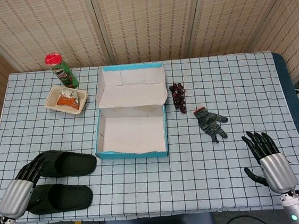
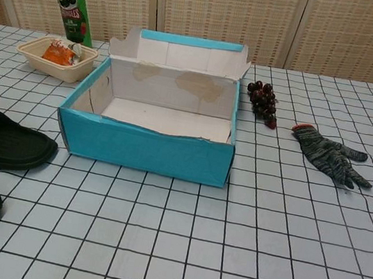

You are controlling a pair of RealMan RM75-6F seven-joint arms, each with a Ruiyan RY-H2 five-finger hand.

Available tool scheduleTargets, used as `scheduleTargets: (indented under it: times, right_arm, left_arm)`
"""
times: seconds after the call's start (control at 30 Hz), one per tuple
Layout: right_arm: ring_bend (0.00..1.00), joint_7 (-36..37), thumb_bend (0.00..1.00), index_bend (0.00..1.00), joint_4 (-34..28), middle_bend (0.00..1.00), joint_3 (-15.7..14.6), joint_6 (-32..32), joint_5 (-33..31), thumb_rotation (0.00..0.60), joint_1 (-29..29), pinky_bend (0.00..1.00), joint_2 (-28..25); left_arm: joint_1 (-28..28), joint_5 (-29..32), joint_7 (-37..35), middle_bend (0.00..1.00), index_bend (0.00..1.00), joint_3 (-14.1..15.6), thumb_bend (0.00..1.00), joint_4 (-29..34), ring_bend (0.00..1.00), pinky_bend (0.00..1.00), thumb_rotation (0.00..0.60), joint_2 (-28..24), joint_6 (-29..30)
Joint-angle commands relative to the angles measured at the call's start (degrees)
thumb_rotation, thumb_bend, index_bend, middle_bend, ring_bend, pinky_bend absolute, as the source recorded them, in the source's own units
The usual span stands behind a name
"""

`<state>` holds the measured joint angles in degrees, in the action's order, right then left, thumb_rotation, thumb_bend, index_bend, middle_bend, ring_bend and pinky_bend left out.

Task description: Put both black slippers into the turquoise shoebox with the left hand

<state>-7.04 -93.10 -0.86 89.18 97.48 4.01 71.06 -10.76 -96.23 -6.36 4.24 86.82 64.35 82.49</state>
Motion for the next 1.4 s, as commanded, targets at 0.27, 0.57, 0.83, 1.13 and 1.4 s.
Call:
scheduleTargets:
  times: [0.27,0.57,0.83,1.13,1.4]
  right_arm:
    - [0.00,1.9,0.16,0.00,-0.3,0.00,-0.4,2.8,2.1,0.600,-0.9,0.00,-0.6]
    - [0.00,4.2,0.16,0.00,-0.7,0.00,-1.0,3.4,3.1,0.600,-1.3,0.00,-1.9]
    - [0.00,4.9,0.16,0.00,-1.1,0.00,-1.3,3.6,3.7,0.600,-1.5,0.00,-2.5]
    - [0.00,4.4,0.16,0.00,-1.2,0.00,-1.3,3.0,3.8,0.600,-1.4,0.00,-2.2]
    - [0.00,4.4,0.16,0.00,-1.3,0.00,-1.2,2.8,3.6,0.600,-1.4,0.00,-2.2]
  left_arm:
    - [1.0,-0.1,-1.7,0.00,0.00,2.4,0.37,-4.3,0.00,0.11,0.600,1.7,-2.3]
    - [2.8,1.8,0.7,0.00,0.00,3.2,0.33,-9.3,0.00,0.09,0.600,5.0,-3.6]
    - [3.0,3.5,1.5,0.00,0.00,3.7,0.32,-9.2,0.00,0.08,0.600,4.7,-6.1]
    - [1.7,3.1,1.5,0.00,0.00,4.9,0.32,-9.6,0.00,0.08,0.600,5.6,-10.1]
    - [0.3,4.1,3.1,0.00,0.00,4.9,0.32,-9.0,0.00,0.11,0.600,6.4,-13.8]
